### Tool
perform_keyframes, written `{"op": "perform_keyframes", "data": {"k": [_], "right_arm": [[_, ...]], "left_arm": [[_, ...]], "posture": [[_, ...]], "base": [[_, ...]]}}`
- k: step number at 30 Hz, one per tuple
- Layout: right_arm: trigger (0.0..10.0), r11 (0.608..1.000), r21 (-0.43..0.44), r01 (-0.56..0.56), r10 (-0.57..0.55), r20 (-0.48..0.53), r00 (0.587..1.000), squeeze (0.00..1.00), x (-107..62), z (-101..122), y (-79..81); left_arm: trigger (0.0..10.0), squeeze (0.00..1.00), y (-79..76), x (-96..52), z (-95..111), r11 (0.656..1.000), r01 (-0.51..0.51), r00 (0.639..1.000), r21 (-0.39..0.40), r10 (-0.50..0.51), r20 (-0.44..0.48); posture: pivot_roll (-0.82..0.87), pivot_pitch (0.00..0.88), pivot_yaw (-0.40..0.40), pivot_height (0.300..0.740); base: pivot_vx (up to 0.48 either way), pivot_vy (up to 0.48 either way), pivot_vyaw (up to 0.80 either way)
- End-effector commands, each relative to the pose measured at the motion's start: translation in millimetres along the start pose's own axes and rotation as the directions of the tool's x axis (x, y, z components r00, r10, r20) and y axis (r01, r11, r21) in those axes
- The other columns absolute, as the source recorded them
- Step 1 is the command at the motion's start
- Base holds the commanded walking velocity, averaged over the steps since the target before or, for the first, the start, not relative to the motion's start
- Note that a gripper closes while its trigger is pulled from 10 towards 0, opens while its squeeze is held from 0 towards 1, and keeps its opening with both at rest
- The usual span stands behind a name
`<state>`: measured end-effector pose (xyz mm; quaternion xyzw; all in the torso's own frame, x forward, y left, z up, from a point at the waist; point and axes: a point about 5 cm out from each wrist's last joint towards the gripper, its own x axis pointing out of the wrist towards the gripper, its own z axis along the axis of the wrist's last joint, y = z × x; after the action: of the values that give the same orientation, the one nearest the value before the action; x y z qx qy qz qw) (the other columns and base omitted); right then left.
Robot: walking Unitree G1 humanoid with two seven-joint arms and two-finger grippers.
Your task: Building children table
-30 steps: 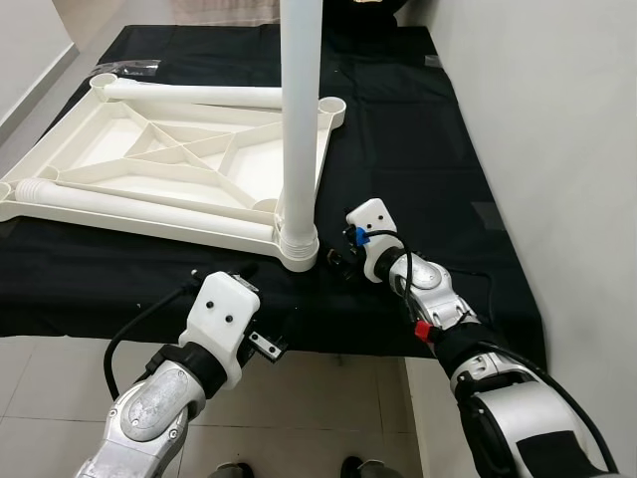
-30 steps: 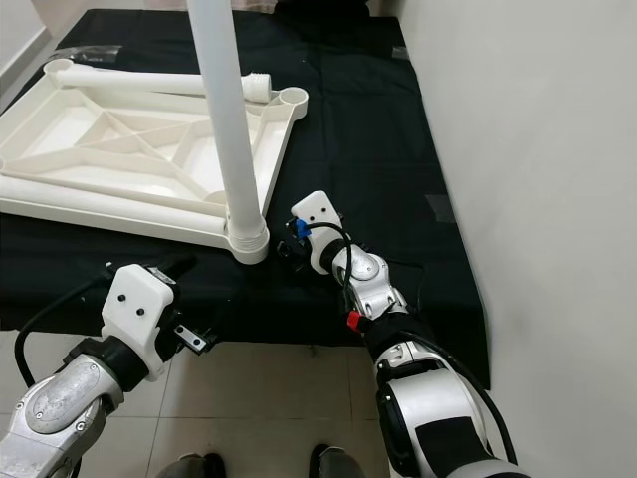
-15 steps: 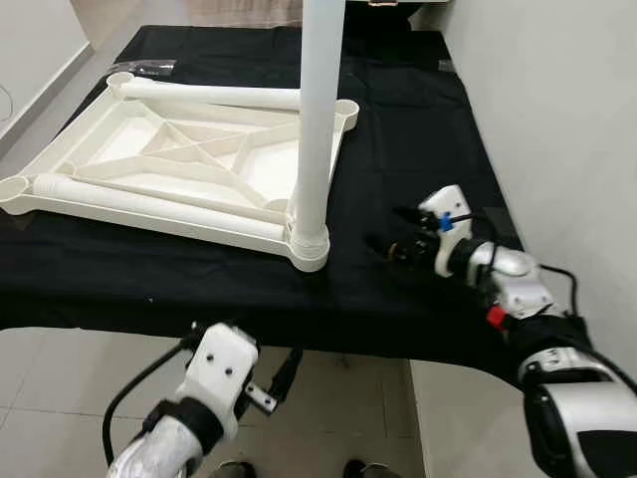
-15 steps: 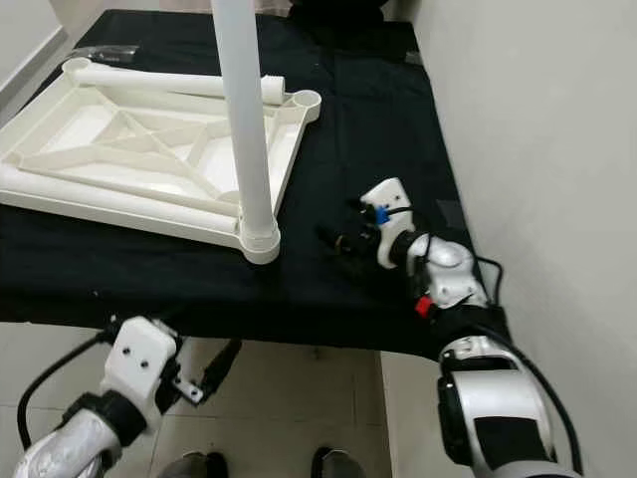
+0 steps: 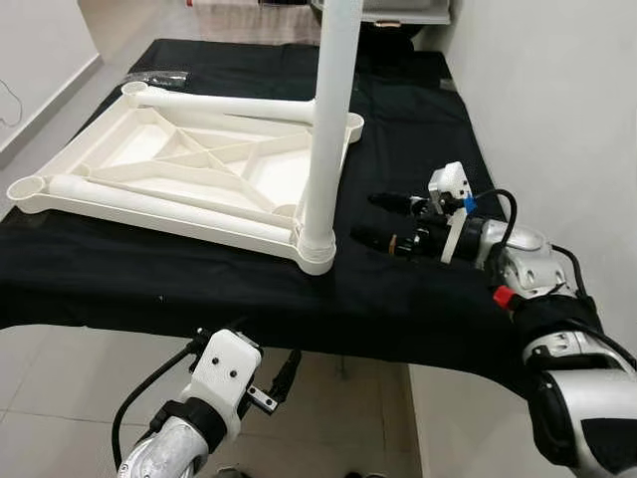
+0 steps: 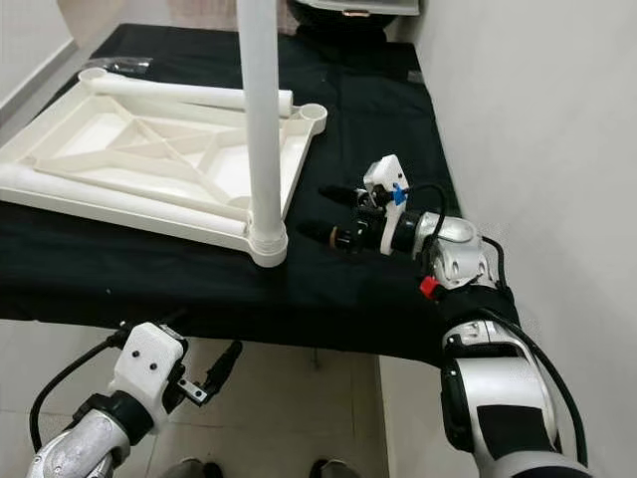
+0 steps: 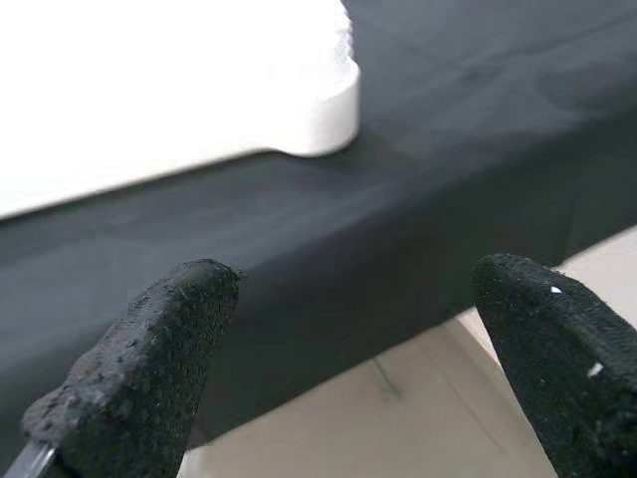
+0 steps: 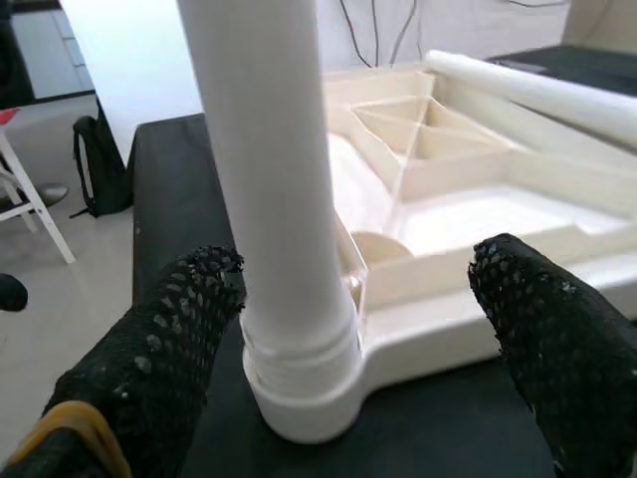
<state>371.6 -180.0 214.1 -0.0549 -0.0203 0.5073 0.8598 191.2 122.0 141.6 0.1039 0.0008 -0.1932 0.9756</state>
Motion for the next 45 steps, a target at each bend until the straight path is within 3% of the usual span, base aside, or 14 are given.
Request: {"op": "perform_keyframes", "data": {"k": [1,2,9,13,25,35,45], "right_arm": [[10.0,1.0,-0.029,-0.008,0.008,0.009,1.0,0.92,1.1,2.5,1.0],[10.0,0.999,-0.03,-0.014,0.014,0.011,1.0,0.0,1.1,3.0,1.6],[10.0,0.992,0.005,-0.128,0.128,0.016,0.992,0.0,-0.1,3.0,10.1],[10.0,0.987,0.005,-0.159,0.158,0.04,0.987,0.0,8.3,6.0,15.4],[10.0,0.996,0.025,-0.081,0.08,0.037,0.996,0.0,39.2,1.3,22.5],[10.0,0.999,0.029,-0.042,0.041,0.05,0.998,0.0,48.0,4.2,22.7],[10.0,1.0,0.025,0.007,-0.009,0.089,0.996,0.0,69.3,15.4,23.9]], "left_arm": [[10.0,0.0,-0.1,0.4,4.5,1.0,-0.023,0.999,0.003,0.023,0.031],[10.0,0.0,0.6,1.3,10.9,0.999,-0.044,0.997,-0.002,0.044,0.062],[10.0,0.0,-3.6,2.6,17.7,0.999,-0.054,0.993,-0.007,0.054,0.104],[10.0,0.0,-4.3,6.1,19.8,0.998,-0.056,0.99,-0.008,0.056,0.126],[10.0,0.0,-3.1,12.2,35.2,0.997,-0.079,0.979,-0.01,0.08,0.188],[10.0,0.0,-4.1,11.8,37.7,0.997,-0.077,0.978,-0.011,0.078,0.193],[10.0,0.0,-7.2,11.8,42.3,0.997,-0.07,0.977,-0.016,0.072,0.202]], "posture": [[0.15,0.079,-0.08,0.74],[0.15,0.073,-0.083,0.74],[0.15,0.052,-0.084,0.74],[0.14,0.046,-0.086,0.74],[0.14,0.058,-0.097,0.74],[0.14,0.072,-0.098,0.74],[0.14,0.102,-0.104,0.74]], "base": [[0.0,0.0,0.0],[0.0,0.0,0.0],[0.0,0.0,0.0],[0.0,0.0,0.0],[0.0,0.0,0.0],[0.0,0.0,0.0],[0.0,0.0,0.0]]}}
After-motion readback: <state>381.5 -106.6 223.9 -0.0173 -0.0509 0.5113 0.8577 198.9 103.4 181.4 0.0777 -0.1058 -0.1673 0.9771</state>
